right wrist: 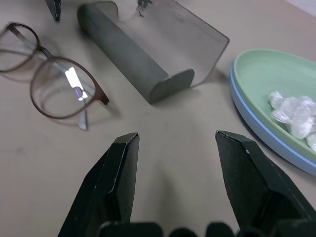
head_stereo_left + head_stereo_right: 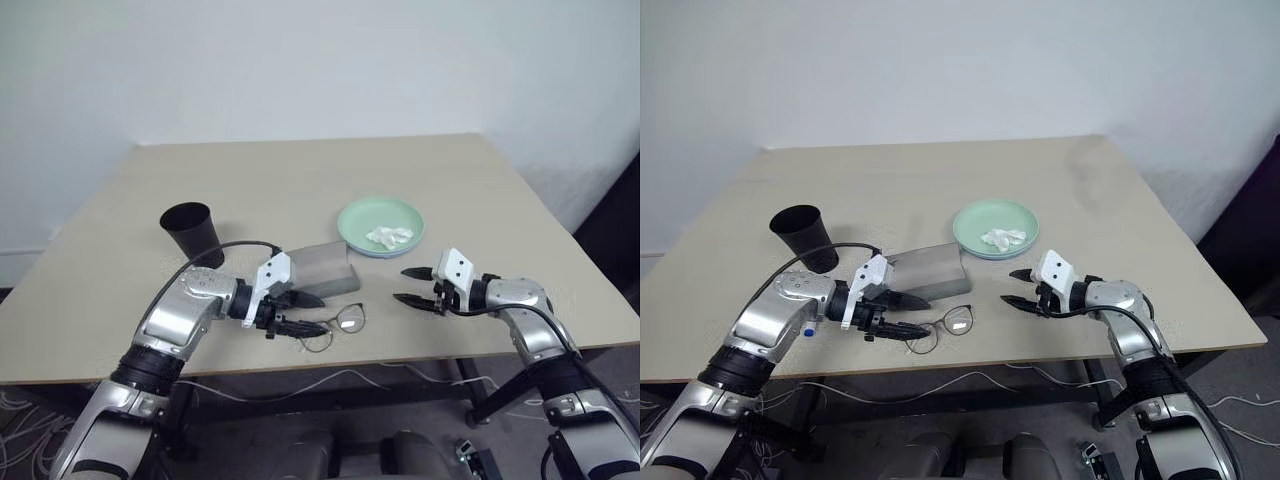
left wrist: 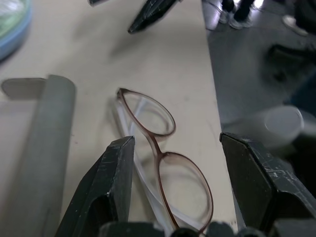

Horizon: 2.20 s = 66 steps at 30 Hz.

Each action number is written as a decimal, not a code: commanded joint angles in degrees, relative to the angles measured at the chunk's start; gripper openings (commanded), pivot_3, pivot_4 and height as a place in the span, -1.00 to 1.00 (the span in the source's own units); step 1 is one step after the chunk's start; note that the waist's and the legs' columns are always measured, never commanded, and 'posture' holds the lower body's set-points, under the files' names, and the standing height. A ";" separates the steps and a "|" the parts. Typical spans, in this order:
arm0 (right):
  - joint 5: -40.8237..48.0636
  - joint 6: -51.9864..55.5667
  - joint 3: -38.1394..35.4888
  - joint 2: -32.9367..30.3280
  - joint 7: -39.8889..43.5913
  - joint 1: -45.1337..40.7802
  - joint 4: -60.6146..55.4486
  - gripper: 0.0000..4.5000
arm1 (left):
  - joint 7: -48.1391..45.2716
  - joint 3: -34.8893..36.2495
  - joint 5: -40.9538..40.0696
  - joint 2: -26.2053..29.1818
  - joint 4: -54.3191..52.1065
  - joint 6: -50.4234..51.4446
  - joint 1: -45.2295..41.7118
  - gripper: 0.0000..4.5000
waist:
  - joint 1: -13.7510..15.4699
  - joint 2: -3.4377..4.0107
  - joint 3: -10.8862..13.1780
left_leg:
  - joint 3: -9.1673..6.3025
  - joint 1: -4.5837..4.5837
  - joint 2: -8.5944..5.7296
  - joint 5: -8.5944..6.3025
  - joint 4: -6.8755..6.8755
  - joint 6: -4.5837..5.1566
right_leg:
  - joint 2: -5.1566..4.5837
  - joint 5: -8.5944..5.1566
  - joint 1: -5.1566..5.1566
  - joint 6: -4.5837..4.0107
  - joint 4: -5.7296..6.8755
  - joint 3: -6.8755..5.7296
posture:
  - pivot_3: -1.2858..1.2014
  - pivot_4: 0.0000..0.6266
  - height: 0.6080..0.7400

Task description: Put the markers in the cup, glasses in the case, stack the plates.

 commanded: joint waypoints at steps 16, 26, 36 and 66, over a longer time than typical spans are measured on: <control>2.59 0.39 -1.10 1.20 -3.62 5.81 -10.96 0.18 | -7.16 -6.15 7.90 -6.22 13.84 -2.88 -12.38 0.29 | 0.23 -0.10 0.04 | -0.03 -0.03 -0.01 0.00 0.00 0.00 | -0.06 -0.01 0.01 0.02 -0.01 -0.07 | 0.03 -1.00 0.96; 3.06 1.44 -1.85 0.23 -5.44 7.72 -14.31 0.20 | -8.40 -7.15 10.91 -8.42 17.07 -4.86 -13.81 -0.27 | 0.23 -0.13 0.06 | -0.03 -0.04 -0.02 0.00 0.01 0.00 | -0.10 -0.02 0.02 0.02 -0.02 -0.10 | 0.03 -1.00 0.96; 3.03 1.43 -1.59 0.15 -5.80 7.46 -14.35 0.20 | -8.44 -6.67 11.88 -8.34 16.16 -5.12 -12.86 -0.98 | 0.22 -0.15 0.06 | -0.04 -0.02 -0.02 0.00 0.07 0.01 | -0.12 -0.01 0.08 0.03 0.00 -0.14 | 0.03 -1.00 0.96; 3.90 0.09 -2.82 -1.29 -5.63 5.43 -12.07 0.20 | 10.86 -0.90 22.61 -9.23 41.61 -30.95 -29.86 -0.98 | 0.43 -0.26 0.10 | -0.05 -0.03 -0.08 0.01 0.23 0.02 | -0.13 -0.01 0.12 0.10 0.01 -0.22 | 0.03 -1.00 0.96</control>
